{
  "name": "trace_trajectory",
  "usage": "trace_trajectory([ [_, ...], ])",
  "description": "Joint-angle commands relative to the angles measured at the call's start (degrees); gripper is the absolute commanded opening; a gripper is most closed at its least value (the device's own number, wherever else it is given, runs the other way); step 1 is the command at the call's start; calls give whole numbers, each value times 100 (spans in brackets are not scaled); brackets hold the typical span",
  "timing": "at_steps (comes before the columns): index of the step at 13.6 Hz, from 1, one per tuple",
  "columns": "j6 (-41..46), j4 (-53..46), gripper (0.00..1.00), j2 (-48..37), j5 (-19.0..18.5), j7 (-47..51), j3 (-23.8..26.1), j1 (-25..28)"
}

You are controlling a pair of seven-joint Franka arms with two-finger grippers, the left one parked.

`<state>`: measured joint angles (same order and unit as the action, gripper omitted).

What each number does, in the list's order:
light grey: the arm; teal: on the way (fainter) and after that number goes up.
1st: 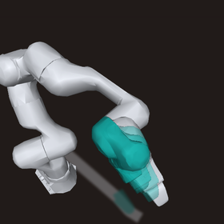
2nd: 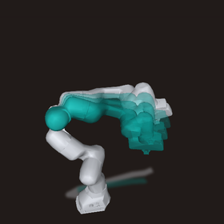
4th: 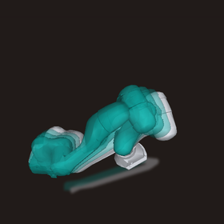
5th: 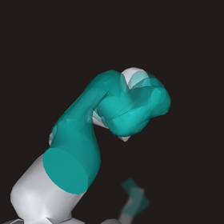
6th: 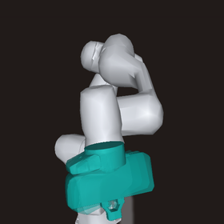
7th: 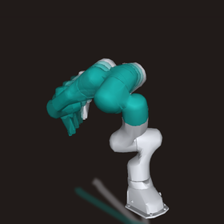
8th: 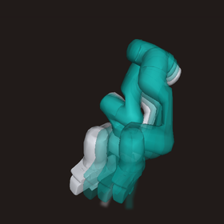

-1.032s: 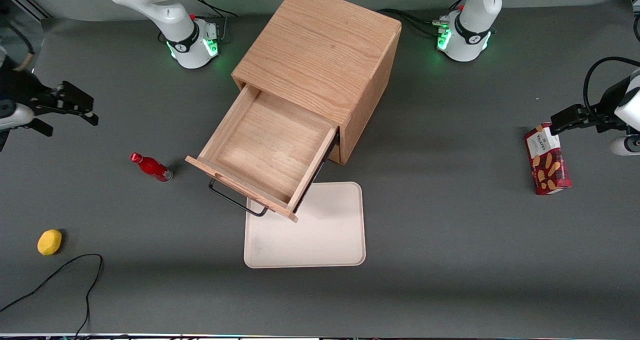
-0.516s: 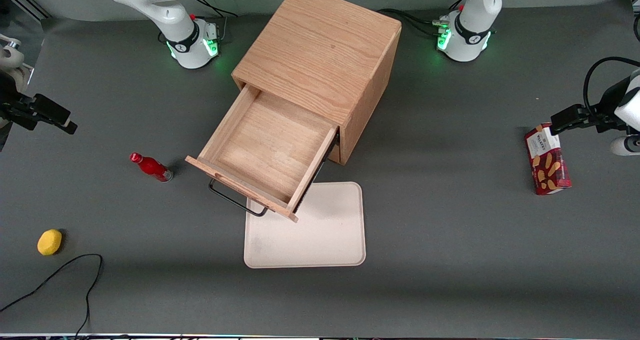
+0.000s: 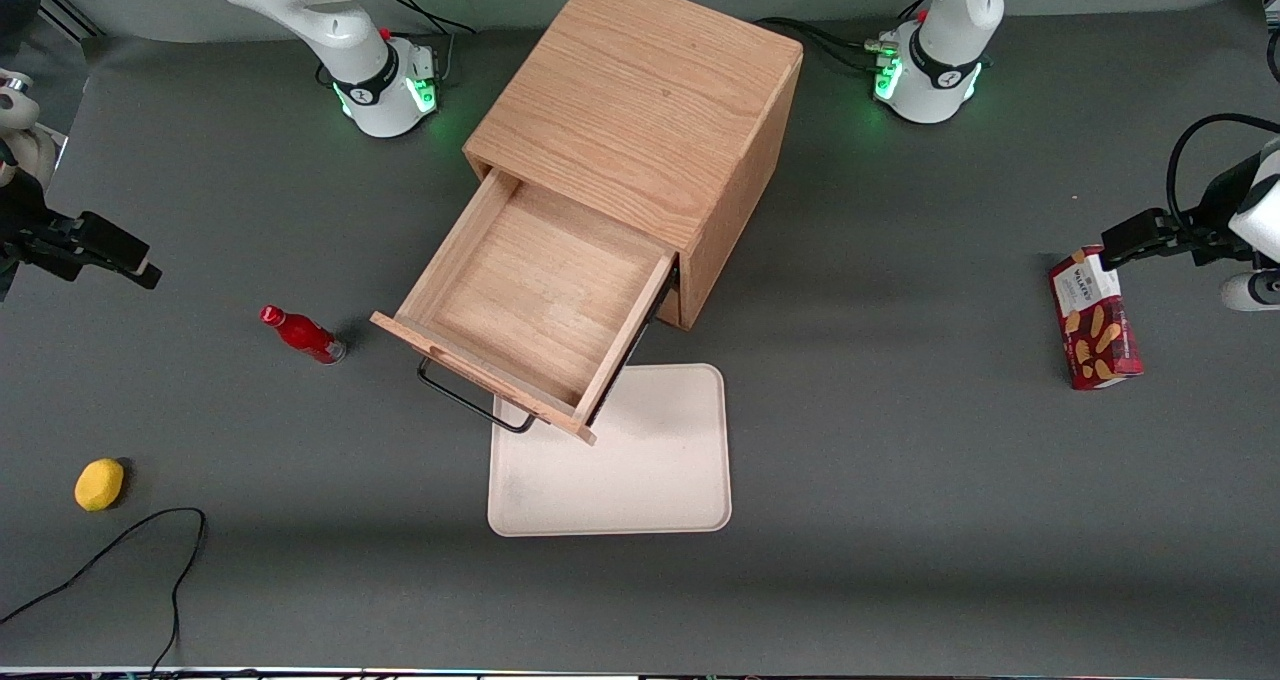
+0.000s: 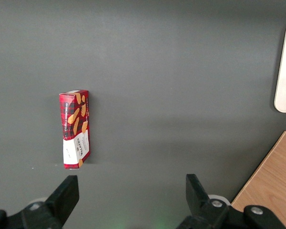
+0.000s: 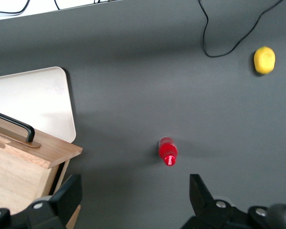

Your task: Open upper drawer

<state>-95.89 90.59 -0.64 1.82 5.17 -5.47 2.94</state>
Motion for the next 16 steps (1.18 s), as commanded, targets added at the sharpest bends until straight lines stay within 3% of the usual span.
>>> trace_trajectory([
  [1, -79, 11, 100, -33, 90, -358, 20, -171],
  [4, -105, 29, 100, -33, 81, -559, -173, -39],
  [9, -26, -7, 100, -59, 73, -430, 177, -302],
  [16, -44, -7, 100, -68, 11, -693, -6, -100],
])
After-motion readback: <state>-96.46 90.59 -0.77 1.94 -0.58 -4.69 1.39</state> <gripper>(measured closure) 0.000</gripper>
